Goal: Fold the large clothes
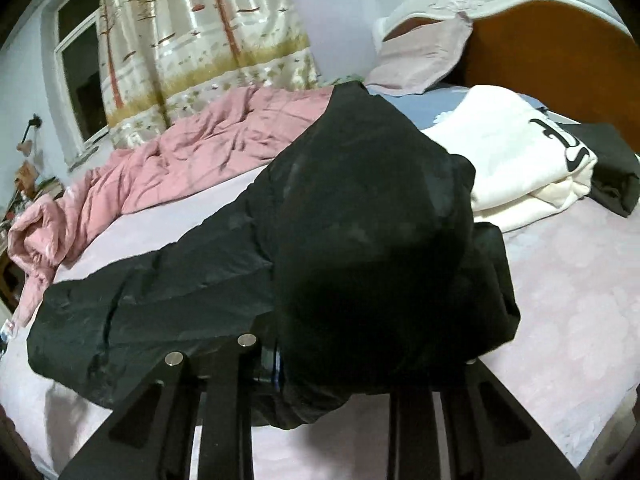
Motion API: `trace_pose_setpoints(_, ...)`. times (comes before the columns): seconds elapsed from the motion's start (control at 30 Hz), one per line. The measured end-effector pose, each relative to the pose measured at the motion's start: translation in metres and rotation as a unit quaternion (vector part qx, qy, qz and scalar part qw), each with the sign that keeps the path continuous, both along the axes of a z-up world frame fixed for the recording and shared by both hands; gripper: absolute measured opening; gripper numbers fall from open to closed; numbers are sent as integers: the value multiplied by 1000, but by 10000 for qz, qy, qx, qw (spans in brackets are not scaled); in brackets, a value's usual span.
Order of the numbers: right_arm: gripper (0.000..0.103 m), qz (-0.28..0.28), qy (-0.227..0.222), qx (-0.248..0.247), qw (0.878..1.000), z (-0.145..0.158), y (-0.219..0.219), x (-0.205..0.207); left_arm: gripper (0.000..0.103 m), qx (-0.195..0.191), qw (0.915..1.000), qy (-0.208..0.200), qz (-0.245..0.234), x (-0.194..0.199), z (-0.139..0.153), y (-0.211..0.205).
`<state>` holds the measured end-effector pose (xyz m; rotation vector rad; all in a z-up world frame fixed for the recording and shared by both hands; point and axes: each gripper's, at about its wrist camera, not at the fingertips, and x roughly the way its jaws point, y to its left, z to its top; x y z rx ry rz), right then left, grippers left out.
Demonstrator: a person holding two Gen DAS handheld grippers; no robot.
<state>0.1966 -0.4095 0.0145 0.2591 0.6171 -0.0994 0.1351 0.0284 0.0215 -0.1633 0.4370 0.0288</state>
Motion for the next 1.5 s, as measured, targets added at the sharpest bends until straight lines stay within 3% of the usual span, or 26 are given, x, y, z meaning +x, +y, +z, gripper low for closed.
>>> trace_pose_setpoints(0.13, 28, -69, 72, 55, 9999, -4, -1, 2, 91, 171, 9977, 590, 277, 33, -27, 11)
trace_pose_setpoints(0.2, 28, -90, 74, 65, 9999, -4, 0, 3, 91, 263, 9970, 702, 186, 37, -37, 10)
trace_pose_setpoints(0.37, 29, -74, 64, 171, 9998, -4, -1, 4, 91, -298, 9932, 1005, -499, 40, -52, 1)
trace_pose_setpoints(0.5, 29, -77, 53, 188, 9998, -4, -1, 3, 95, -665, 9851, 1280, -934, 51, -64, -7)
trace_pose_setpoints(0.7, 30, -59, 3, 127, 9999, -3, -1, 2, 96, -1083, 9796, 1332, -1043, 58, -68, -10)
trace_pose_setpoints(0.8, 30, -45, -14, 100, 9999, -1, 0, 1, 79, -1253, 9773, 1324, -1082, 61, -68, -6)
trace_pose_setpoints(0.83, 30, -44, -22, 106, 9999, -1, 0, 1, 69, -1285, 9772, 1300, -1076, 60, -67, -5)
trace_pose_setpoints(0.87, 30, -50, -32, 110, 9999, -1, 1, 0, 51, -1304, 9780, 1256, -1034, 58, -65, -3)
trace_pose_setpoints(0.97, 29, -87, -166, 44, 9998, 6, 4, -7, 21, -1361, 9792, 1127, -995, 50, -58, 2)
trace_pose_setpoints(1.07, 29, -177, -446, -348, 9982, 23, 12, -25, 15, -1619, 9745, 1069, -1128, 34, -49, 5)
trace_pose_setpoints(1.3, 29, -307, -679, -511, 9959, 48, -3, -59, 13, -1470, 9729, 979, -1495, -17, -33, -21)
trace_pose_setpoints(1.37, 29, -398, -595, -447, 9964, 47, -7, -59, 15, -1229, 9760, 1021, -1481, -19, -38, -33)
trace_pose_setpoints(1.43, 29, -567, -507, -482, 9959, 46, -3, -57, 19, -716, 9841, 855, -1379, -15, -37, -45)
trace_pose_setpoints(1.5, 29, -574, -523, -652, 9948, 50, 8, -58, 22, -525, 9876, 719, -1290, -15, -32, -46)
